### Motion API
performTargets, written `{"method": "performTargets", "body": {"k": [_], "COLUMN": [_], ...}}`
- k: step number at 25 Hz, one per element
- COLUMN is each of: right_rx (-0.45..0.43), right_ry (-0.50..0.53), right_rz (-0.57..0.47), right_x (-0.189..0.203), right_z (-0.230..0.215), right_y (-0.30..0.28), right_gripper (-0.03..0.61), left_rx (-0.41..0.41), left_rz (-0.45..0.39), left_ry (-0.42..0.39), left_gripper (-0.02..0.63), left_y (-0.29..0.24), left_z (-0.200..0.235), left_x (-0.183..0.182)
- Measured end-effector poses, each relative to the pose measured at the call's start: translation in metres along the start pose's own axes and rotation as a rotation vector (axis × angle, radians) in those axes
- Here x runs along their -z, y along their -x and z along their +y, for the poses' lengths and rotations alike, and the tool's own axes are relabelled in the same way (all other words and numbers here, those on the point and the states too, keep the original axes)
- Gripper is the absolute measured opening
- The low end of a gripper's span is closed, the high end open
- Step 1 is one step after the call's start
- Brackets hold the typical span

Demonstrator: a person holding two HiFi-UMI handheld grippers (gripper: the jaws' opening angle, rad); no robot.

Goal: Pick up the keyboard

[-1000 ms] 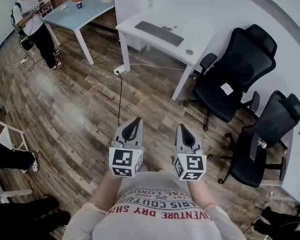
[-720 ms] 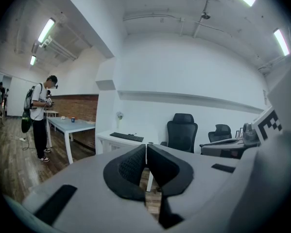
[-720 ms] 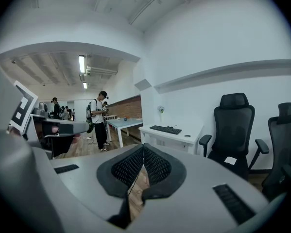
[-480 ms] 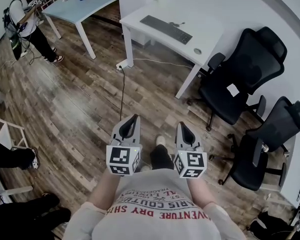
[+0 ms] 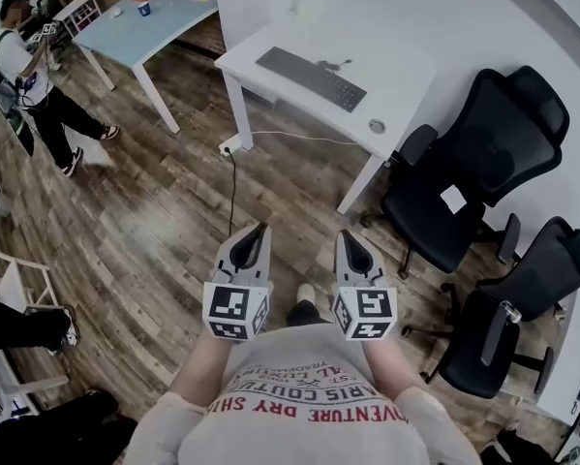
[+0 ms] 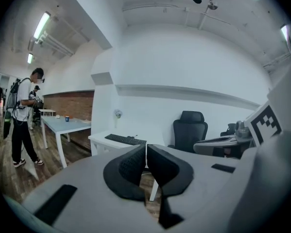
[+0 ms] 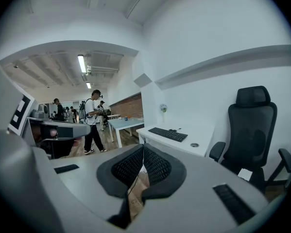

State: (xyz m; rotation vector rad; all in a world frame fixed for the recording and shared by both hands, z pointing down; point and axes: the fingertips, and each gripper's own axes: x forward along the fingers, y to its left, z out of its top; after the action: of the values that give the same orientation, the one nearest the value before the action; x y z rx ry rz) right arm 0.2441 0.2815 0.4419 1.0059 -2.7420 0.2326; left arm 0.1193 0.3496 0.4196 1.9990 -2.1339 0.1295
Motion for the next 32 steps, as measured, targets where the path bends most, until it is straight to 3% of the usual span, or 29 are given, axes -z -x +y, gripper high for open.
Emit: {"method": "performTargets", "body": {"k": [10, 20, 32], "right_rx": [-0.035, -0.011, 0.198], "right_ry": [-0.008, -0.038, -0.119], "right_rz": [0.015, 0.071, 0.078], "right_x": [-0.03, -0.028, -0.051], "right_z": [-0.089, -0.118, -0.127], "right_y": [-0.096, -0.167, -0.295], "right_gripper": [0.026, 0.026, 0.026], "left_rx": [-0.028, -0.029, 0.17], "left_rz": [0.002, 0.04, 0.052], "left_ry": [0.008, 0.004, -0.028], "left_gripper": [0.028, 0.028, 0.028], "left_y": [-0.128, -0.196, -0.311], "left_z": [0.004, 0.044, 0.152], "left_x": [-0.028, -0.032, -0.067]}}
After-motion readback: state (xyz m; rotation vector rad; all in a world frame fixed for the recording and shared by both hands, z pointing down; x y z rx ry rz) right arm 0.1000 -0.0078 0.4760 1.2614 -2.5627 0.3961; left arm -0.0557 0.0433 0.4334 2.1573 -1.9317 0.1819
